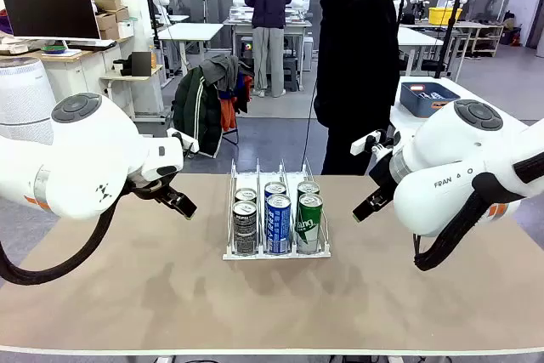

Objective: Fill the beverage cans into the dispenser.
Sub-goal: Pick up the Sprite handed by the human.

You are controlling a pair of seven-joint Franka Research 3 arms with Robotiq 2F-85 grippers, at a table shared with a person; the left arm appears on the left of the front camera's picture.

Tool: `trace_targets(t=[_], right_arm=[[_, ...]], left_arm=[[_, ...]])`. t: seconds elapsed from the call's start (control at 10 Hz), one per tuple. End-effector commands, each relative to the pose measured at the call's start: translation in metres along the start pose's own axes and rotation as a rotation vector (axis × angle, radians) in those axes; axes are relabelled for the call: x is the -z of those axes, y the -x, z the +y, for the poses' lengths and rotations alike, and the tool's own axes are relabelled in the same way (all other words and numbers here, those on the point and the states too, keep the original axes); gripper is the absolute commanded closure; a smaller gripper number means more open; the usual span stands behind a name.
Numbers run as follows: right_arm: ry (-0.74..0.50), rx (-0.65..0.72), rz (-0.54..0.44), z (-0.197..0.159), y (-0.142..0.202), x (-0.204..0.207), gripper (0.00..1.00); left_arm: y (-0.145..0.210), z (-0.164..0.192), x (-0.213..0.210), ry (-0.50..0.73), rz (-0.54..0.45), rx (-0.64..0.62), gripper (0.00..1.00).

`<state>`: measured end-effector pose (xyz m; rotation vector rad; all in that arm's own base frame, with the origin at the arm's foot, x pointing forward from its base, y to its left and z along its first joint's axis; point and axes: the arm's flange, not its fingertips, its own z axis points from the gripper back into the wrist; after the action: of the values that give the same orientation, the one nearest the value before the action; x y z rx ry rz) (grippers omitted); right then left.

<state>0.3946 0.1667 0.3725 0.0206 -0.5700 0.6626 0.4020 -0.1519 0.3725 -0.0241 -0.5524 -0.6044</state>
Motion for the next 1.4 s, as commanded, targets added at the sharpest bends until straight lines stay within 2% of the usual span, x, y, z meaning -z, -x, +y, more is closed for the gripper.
trace_targets(t=[0.0, 1.1, 1.3], right_arm=[[0.000, 0.000, 0.000, 0.000, 0.000, 0.000, 0.00], [0.000, -0.001, 0.000, 0.000, 0.000, 0.000, 0.00], [-0.116, 0.007, 0.007, 0.008, 0.000, -0.032, 0.00]], left_arm=[[0.000, 0.000, 0.000, 0.000, 0.000, 0.000, 0.00], [0.000, -0.001, 0.000, 0.001, 0.000, 0.002, 0.00], [0.002, 0.004, -0.029, 0.125, 0.041, 0.050, 0.00]])
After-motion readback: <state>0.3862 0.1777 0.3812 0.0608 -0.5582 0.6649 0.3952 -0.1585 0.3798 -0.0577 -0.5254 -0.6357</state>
